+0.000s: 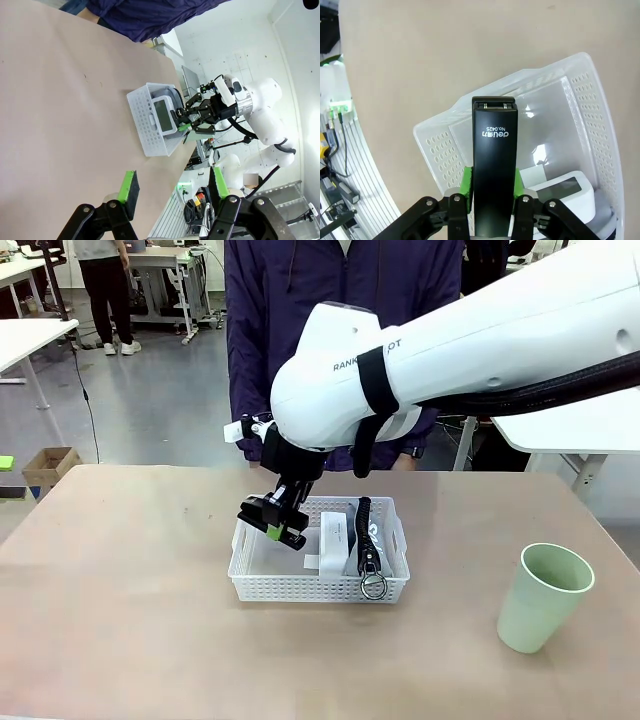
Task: Efficiently arrange items inside the basket to fit them all.
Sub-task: Pick up the Stapler and place it inside the Organizing basket.
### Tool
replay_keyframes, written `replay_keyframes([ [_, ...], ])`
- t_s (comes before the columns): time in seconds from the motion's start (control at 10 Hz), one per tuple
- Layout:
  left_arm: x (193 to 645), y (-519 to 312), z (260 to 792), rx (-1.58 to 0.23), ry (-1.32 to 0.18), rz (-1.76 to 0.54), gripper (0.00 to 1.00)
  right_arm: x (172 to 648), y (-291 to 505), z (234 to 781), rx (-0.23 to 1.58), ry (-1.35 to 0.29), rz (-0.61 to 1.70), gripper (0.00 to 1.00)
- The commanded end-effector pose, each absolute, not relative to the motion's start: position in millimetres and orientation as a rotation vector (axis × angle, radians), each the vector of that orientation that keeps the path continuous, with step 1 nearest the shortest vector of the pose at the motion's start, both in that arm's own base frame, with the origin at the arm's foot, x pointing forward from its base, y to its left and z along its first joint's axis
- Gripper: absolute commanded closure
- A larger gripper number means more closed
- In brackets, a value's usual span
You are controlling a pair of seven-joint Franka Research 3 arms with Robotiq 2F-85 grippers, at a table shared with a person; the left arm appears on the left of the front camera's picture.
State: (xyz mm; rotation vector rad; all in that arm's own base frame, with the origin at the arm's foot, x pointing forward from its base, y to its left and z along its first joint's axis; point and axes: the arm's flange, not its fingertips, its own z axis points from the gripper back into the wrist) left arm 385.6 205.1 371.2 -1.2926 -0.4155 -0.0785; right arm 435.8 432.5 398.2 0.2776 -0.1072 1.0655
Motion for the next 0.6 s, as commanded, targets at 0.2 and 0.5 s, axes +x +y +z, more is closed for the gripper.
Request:
replay_keyframes([
  [0.2, 383.9, 203.1, 372.0, -1.289, -0.420, -0.085, 0.26, 447.1, 425.4, 382.6, 0.329, -0.102, 1.006, 0.64],
  [0.5, 383.9, 203.1, 372.0, -1.289, -0.420, -0.085, 0.26, 449.1, 422.9, 367.8, 0.341, -0.118, 0.917, 0.64],
])
